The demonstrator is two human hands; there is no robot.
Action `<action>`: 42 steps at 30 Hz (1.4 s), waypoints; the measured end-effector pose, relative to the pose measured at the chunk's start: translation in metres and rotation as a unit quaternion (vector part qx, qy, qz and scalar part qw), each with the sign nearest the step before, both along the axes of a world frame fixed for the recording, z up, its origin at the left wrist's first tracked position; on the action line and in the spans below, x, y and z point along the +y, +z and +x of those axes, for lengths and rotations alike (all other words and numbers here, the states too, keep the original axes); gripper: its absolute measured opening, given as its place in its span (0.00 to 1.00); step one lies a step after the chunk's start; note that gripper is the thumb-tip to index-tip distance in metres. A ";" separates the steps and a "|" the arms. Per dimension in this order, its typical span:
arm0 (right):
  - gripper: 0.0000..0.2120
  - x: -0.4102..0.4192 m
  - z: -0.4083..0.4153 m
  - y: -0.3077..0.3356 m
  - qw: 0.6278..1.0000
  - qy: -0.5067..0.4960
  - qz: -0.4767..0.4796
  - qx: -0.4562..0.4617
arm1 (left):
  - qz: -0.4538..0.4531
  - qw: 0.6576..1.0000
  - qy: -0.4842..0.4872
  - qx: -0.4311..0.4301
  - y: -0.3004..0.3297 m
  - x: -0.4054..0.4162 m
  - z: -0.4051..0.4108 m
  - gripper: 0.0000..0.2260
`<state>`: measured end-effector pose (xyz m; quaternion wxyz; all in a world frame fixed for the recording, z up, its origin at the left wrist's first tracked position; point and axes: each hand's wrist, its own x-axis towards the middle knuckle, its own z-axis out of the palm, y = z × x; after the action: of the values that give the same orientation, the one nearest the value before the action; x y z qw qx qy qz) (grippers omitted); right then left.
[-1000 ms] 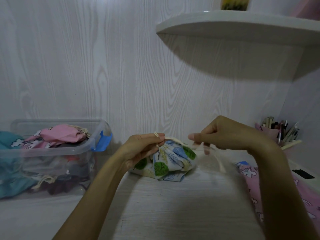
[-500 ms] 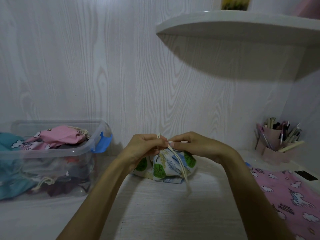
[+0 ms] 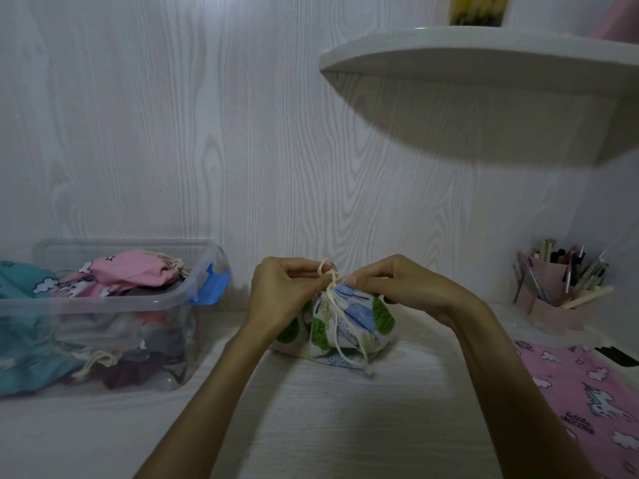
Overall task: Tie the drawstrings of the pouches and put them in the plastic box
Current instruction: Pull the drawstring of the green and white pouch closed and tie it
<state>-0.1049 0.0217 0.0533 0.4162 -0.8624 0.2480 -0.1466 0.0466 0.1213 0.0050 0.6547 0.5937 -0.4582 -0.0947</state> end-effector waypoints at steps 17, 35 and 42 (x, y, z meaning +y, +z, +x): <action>0.05 -0.004 0.003 -0.002 0.983 -0.059 -0.142 -0.099 | 0.044 0.990 -0.052 -0.120 0.007 0.005 0.007 0.11; 0.08 -0.022 0.002 -0.024 0.975 -0.085 -0.185 0.091 | 0.284 0.937 0.051 -0.196 0.000 0.010 0.020 0.21; 0.06 -0.012 -0.001 -0.012 0.995 -0.091 0.027 0.016 | 0.289 0.911 -0.048 -0.289 -0.011 -0.005 -0.007 0.17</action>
<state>-0.1054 0.0098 0.0413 0.4204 -0.8271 0.3353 -0.1635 0.0392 0.1164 -0.0056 0.2881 0.7360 -0.6076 -0.0785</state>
